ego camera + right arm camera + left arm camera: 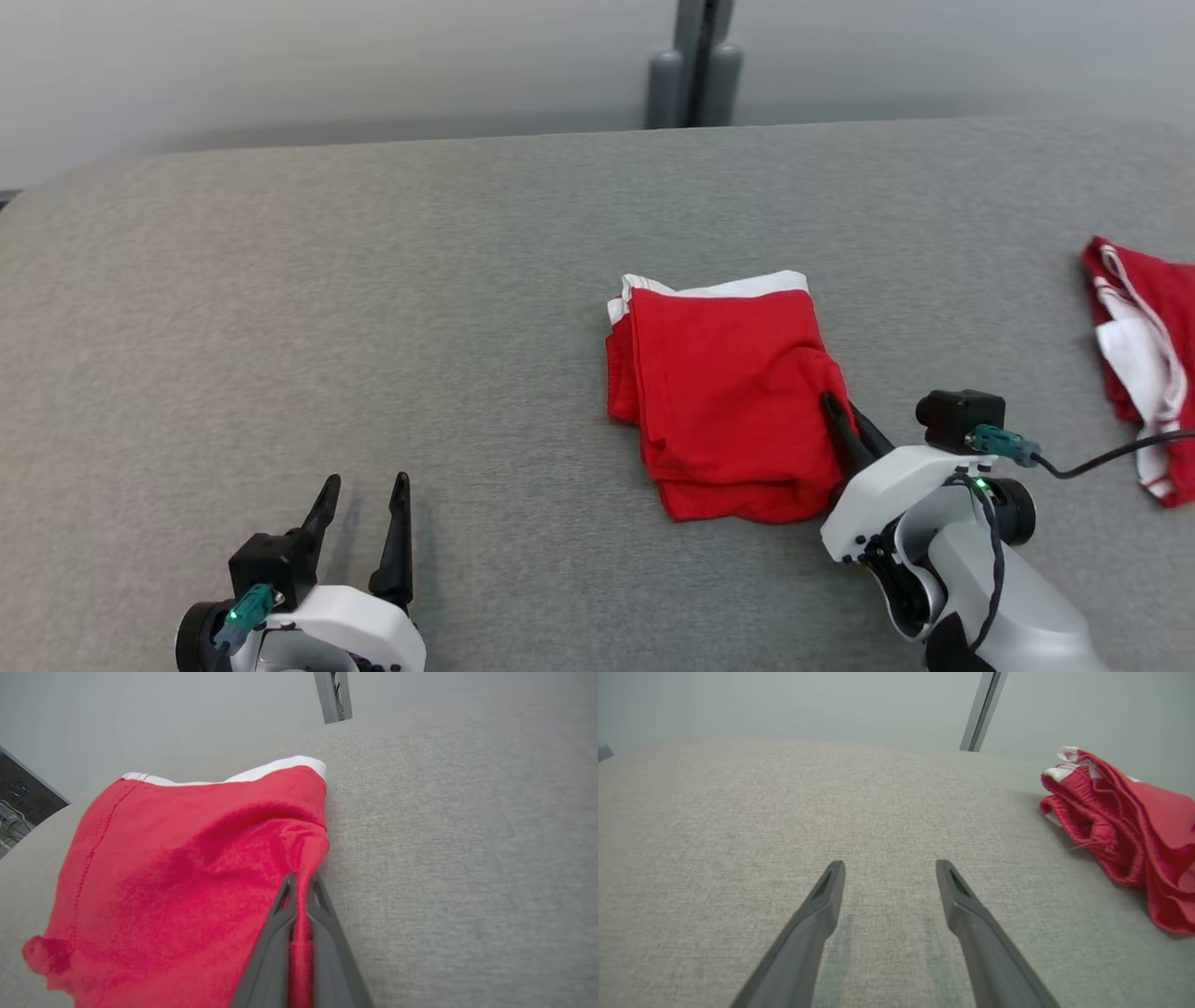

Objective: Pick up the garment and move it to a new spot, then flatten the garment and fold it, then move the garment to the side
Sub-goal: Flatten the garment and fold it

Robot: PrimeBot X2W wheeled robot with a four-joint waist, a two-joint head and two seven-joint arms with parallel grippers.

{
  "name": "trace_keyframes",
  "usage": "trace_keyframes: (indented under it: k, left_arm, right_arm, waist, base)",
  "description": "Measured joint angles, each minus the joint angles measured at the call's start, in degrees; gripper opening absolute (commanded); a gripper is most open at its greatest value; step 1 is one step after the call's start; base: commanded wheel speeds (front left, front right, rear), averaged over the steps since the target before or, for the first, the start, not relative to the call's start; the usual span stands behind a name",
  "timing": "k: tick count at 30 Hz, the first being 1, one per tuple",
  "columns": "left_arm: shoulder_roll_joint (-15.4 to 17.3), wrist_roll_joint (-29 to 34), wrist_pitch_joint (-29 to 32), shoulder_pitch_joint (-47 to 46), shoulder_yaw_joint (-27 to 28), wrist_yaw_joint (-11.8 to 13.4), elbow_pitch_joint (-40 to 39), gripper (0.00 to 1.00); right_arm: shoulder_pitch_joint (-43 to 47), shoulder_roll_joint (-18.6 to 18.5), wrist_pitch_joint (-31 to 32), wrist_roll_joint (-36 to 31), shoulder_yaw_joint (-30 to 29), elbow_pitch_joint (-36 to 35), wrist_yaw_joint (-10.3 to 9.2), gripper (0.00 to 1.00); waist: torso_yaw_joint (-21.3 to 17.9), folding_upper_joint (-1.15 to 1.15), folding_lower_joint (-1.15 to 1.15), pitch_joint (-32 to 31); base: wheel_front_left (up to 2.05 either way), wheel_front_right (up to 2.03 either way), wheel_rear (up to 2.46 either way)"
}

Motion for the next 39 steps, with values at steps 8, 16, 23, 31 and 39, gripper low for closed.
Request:
trace_keyframes:
  k: [8,16,23,31,39]
  left_arm:
    - [0.00,1.11,0.00,-0.71,0.62,-0.87,0.87,1.00]
    - [0.00,1.82,-0.01,-2.89,0.00,-1.60,1.70,1.00]
    - [-0.03,2.46,0.00,-3.67,-0.93,-2.42,2.70,1.00]
    - [-0.02,2.81,0.00,-4.74,-1.34,-2.49,2.94,1.00]
    - [-0.07,4.00,-0.02,-6.22,-1.33,-2.69,3.00,1.00]
  right_arm:
    - [1.13,-0.03,-0.01,-1.46,1.98,-0.35,0.00,0.00]
    - [1.59,-0.05,-0.02,-0.13,5.36,-0.37,0.00,0.00]
    - [1.02,-0.14,-0.02,-2.72,7.56,0.11,0.00,0.00]
    - [-4.77,-2.08,-0.01,-7.43,7.73,-0.37,0.00,0.00]
    - [-16.42,-7.86,-0.02,-10.63,5.36,2.57,0.01,0.00]
  waist:
    - [-11.42,0.00,0.00,-0.53]
    - [-22.98,0.00,0.00,0.14]
    - [-30.97,0.00,0.00,1.36]
    - [-31.32,0.00,0.00,3.34]
    - [-26.80,0.00,0.00,5.10]
  base:
    - [0.00,0.00,0.00]
    - [0.00,0.00,0.00]
    - [0.00,0.00,0.00]
    - [0.00,0.00,0.00]
    - [0.00,0.00,0.00]
